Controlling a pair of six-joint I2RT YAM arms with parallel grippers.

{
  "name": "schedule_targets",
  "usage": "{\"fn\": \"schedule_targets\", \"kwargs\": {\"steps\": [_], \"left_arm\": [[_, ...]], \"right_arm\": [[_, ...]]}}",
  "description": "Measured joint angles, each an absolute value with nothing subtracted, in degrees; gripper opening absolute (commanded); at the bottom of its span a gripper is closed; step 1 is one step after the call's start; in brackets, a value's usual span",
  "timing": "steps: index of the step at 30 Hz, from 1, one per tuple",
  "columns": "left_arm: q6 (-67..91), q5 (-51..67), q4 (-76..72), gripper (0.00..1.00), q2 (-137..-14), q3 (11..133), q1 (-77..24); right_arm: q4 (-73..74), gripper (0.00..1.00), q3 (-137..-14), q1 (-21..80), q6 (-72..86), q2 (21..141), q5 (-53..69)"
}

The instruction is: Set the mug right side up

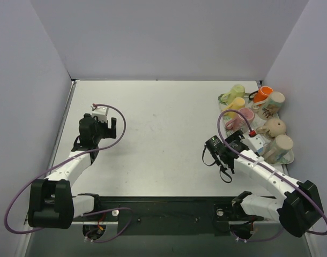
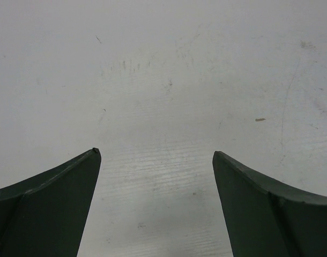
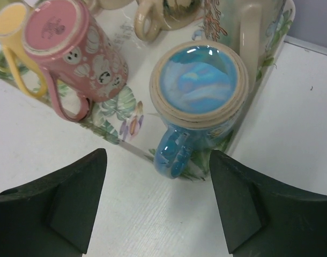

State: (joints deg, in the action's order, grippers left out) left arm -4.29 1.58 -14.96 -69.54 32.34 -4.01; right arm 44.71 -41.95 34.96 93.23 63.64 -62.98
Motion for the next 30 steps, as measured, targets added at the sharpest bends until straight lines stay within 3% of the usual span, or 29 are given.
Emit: {"fn": "schedule_targets", "kwargs": {"steps": [9,14,19,24,26,27,30], "left_arm": [[-4.97,3.88,-13.85,0.96,-69.3,32.34,-4.01],[-4.97,5.52,-13.43,0.96,-69.3,32.34,-4.01],[-4.99,7.57,-12.64,0.96,-69.3,32.36,-4.01],[-5.19,9.98,-11.99,0.96,-69.3,32.36,-4.01],[-5.19,10.59,-11.75,0.96,-69.3,32.36,-4.01],[-5.19,10.83,-11.73,0.96,-69.3,32.36,-4.01],[-5.23,11.14,-11.73,0.96,-69.3,32.36,-4.01]], "right_arm": [[41.52,0.71,-39.24,31.09,94.32,69.19,-55.9],[38.65,0.59,-39.33,28.29,92.62,73.84,-55.37],[36.73,0.54,-39.44,27.66,91.0,76.84,-55.44],[33.87,0.4,-40.62,27.33,88.44,80.03,-55.59],[32.42,0.3,-40.64,27.11,87.22,80.4,-55.64],[31.79,0.21,-40.64,26.89,86.43,80.38,-55.61],[29.06,0.17,-40.53,26.22,84.95,80.36,-55.51]]}}
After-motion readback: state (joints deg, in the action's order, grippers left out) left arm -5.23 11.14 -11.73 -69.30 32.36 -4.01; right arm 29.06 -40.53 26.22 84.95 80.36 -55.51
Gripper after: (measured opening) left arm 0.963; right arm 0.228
